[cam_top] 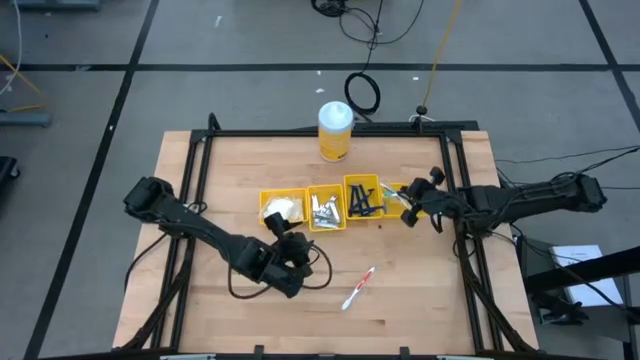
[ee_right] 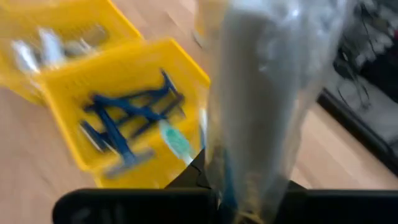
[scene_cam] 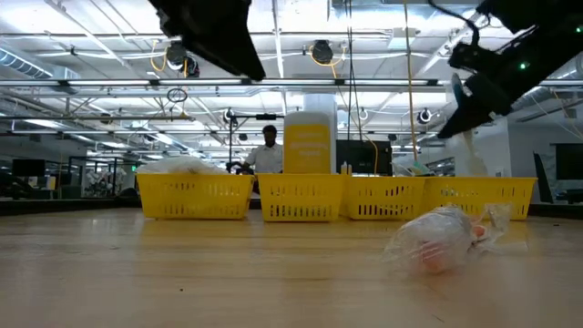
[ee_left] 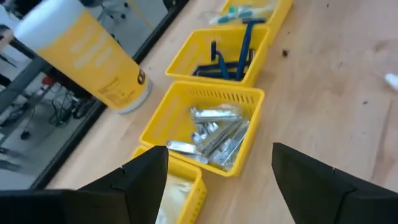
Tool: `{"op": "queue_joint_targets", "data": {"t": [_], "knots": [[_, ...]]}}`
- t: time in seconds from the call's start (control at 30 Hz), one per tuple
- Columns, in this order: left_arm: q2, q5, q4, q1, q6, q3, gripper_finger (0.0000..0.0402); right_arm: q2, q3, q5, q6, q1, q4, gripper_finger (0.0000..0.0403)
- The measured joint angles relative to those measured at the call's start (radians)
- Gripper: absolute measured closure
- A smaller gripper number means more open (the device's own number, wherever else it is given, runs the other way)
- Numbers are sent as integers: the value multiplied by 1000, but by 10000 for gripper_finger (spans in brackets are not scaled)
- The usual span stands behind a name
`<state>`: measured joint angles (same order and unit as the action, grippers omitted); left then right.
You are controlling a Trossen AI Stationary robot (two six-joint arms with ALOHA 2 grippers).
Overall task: Pick & Place Travel size toiletries
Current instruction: Put the light blue toothbrush into the right yellow bin
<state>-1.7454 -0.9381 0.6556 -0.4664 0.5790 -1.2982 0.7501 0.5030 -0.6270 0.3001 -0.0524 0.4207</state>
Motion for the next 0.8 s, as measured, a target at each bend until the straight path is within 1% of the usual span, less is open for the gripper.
{"op": "queue_joint_targets", "data": {"t": [0.07,0.23,0.33,0.43,0.53,0.67,0.8], "knots": [[0,20,-27,13,2,20,124,1,-1,2,45,8,51,395],[0,50,-68,42,-7,35,127,1,-1,1,81,33,73,393],[0,93,-96,55,-27,38,127,0,-1,3,81,40,70,374],[0,134,-116,63,-47,38,126,1,-1,6,107,40,66,331],[0,153,-138,68,-50,38,128,0,-1,4,156,40,62,270],[0,153,-150,68,-50,38,123,1,-1,-1,130,40,54,192],[0,153,-154,68,-50,38,122,-7,0,0,107,40,-9,142]]}}
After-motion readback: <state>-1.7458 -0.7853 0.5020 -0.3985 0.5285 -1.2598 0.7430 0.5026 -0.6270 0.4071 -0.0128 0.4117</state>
